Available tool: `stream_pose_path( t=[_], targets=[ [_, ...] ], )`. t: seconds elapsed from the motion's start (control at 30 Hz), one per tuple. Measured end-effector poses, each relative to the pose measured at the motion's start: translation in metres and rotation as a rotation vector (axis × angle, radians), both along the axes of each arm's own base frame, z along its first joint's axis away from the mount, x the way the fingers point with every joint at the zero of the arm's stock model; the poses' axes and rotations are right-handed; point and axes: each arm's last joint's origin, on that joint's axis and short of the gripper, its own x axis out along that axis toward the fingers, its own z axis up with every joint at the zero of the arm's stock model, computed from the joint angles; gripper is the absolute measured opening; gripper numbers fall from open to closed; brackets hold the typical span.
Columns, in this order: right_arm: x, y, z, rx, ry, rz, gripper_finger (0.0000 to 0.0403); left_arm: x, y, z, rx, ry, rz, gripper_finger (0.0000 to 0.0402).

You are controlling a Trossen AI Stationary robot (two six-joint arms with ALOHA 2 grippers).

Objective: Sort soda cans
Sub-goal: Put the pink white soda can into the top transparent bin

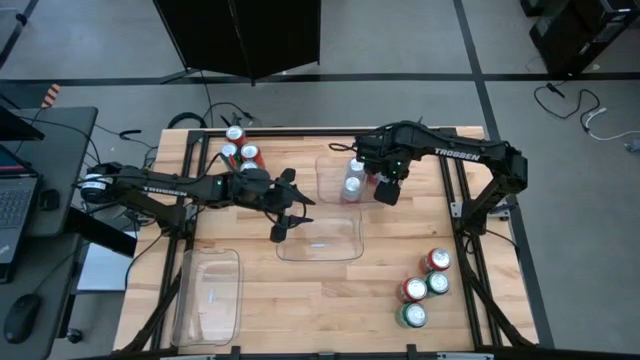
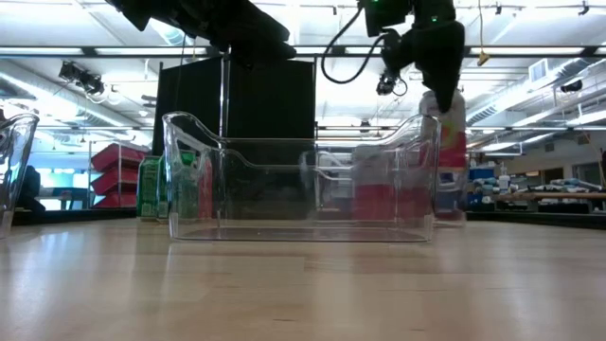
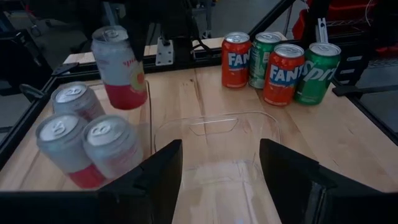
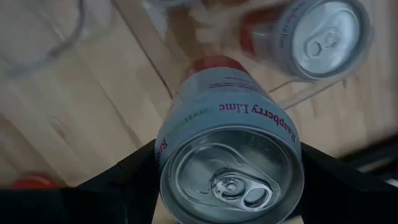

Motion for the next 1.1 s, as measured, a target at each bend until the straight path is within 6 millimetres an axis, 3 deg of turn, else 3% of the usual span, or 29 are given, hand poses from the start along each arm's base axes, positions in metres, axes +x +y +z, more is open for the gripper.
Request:
stream_pose_path(
  t=[0.3,0.8,1.1],
  targets=[
    [0.001,-0.010,-0.008,-0.035,-0.025,-0.067,0.0283,0.000,0.000,0.000,0.000,0.000,0.000,0.0217],
    [-0.005,-0.023,-0.076,-0.013,-0.021,-0.138,0.0283,-0.001,0.000,-0.002,-0.020,0.022,0.007,0.0217],
    [-0.006,-0.024,-0.078,-0.016,-0.030,-0.184,0.0289,-0.001,0.000,-0.002,-0.021,0.023,0.008,0.0217]
  ],
)
